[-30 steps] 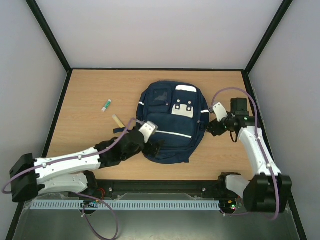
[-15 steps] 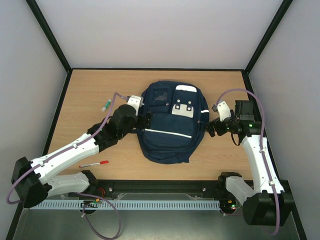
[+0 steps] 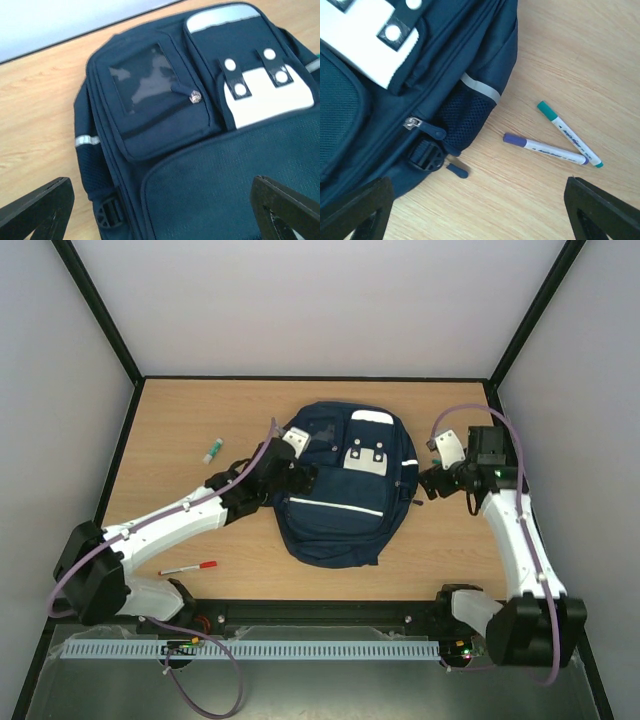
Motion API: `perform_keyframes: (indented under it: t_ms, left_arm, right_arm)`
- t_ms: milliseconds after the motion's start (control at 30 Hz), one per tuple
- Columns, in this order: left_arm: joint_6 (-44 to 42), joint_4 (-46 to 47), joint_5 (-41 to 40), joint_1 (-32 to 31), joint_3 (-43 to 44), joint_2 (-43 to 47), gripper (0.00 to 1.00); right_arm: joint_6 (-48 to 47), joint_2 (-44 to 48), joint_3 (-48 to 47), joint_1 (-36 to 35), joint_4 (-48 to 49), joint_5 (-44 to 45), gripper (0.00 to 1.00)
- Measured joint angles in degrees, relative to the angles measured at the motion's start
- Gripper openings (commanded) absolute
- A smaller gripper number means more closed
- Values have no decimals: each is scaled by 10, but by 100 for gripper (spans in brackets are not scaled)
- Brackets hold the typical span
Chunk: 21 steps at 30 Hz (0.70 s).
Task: Pack the student bag
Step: Pick up the stationery from the center of the board.
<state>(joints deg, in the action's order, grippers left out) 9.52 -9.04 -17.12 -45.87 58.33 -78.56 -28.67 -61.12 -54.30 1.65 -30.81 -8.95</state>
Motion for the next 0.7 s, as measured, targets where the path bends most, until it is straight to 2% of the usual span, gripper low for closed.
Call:
perform_keyframes:
  t_ms: [33,167,233,533,633,700]
  left_arm:
    - [-1,9,8,0,-17,9,100]
    - [-6,22,41,-1,-48,30,100]
    - [-11,23,57,-1,-50,34,100]
    - [-17,18,120,-1,-71,41,96]
    - [-21,18,144,-1,-80,44,76]
    - [-34,14,173,-1,-85,45,72]
  right_arm:
    - [-7,-24,-10,2,-7,2,82]
    - [-38,-118,-71,7,-36,3,79]
    - [-55,-158,-99,17,-47,1,74]
    - [-100,-377,-265,97,-85,22,62]
    - [-110,-424,-292,110,-83,40,58]
    - [-114,-453,-309,114,-83,52,58]
